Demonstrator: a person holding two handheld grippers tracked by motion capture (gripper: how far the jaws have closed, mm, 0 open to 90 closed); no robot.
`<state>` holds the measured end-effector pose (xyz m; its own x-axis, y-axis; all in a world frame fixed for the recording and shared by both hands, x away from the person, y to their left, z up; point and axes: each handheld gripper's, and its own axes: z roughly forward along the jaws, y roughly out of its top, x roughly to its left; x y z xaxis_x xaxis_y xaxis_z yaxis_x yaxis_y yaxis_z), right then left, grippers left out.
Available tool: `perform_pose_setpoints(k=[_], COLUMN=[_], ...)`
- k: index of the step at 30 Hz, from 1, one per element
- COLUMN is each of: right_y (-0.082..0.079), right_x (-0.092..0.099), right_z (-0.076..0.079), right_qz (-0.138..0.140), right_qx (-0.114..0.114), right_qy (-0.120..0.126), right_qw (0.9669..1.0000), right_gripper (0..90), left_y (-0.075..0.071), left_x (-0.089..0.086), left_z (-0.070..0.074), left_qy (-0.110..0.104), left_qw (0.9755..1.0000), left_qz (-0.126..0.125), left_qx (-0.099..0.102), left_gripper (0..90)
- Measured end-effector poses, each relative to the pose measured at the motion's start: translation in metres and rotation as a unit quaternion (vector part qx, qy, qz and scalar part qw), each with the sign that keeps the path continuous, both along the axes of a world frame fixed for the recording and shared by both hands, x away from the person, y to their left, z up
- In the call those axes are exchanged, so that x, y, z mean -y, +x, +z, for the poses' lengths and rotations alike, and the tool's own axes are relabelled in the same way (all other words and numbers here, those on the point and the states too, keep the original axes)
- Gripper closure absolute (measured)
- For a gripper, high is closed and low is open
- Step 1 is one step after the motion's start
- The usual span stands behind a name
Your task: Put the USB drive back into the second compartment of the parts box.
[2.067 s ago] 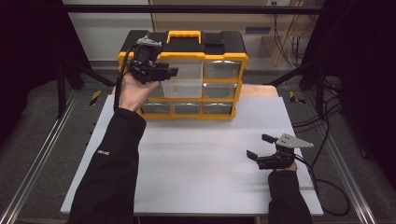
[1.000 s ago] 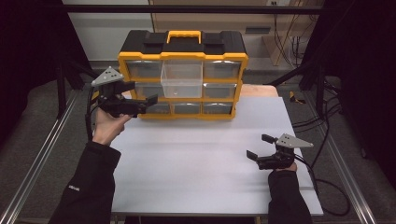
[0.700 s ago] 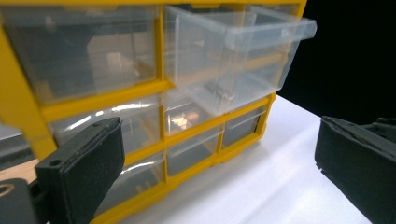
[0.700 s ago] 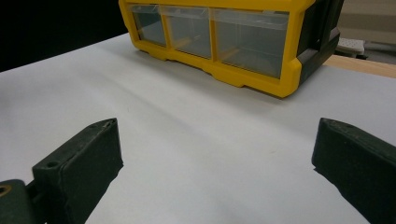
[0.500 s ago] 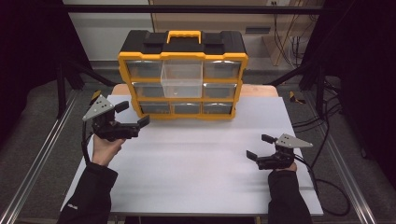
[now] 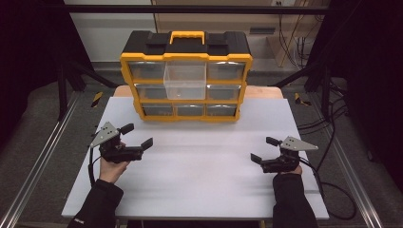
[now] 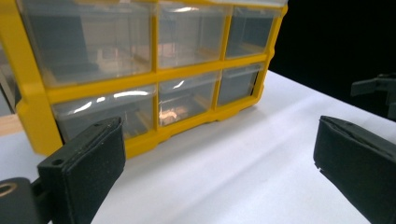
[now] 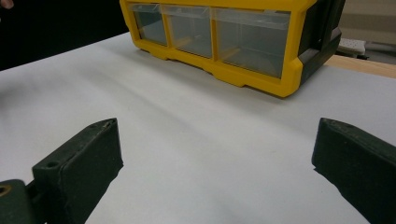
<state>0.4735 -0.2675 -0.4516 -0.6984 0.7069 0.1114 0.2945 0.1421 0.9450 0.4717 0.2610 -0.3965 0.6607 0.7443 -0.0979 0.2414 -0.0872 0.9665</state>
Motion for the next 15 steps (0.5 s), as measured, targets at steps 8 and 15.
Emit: perform_pose_setpoints(k=[8, 15], right_y=[0.000, 0.001], right_x=[0.000, -0.001], right_z=[0.000, -0.001], right_qz=[0.000, 0.000], right_qx=[0.000, -0.002], right_qy=[-0.001, -0.004], right_qw=[1.0000, 1.0000], right_gripper=[2.0, 2.0], left_y=[-0.001, 0.000], left_x=[-0.017, -0.026], left_z=[-0.024, -0.036], left_qy=[0.006, 0.019], left_qw=[0.9996, 0.9990], left_qz=[-0.001, 0.006], left_qx=[-0.026, -0.041], left_gripper=[2.2, 2.2])
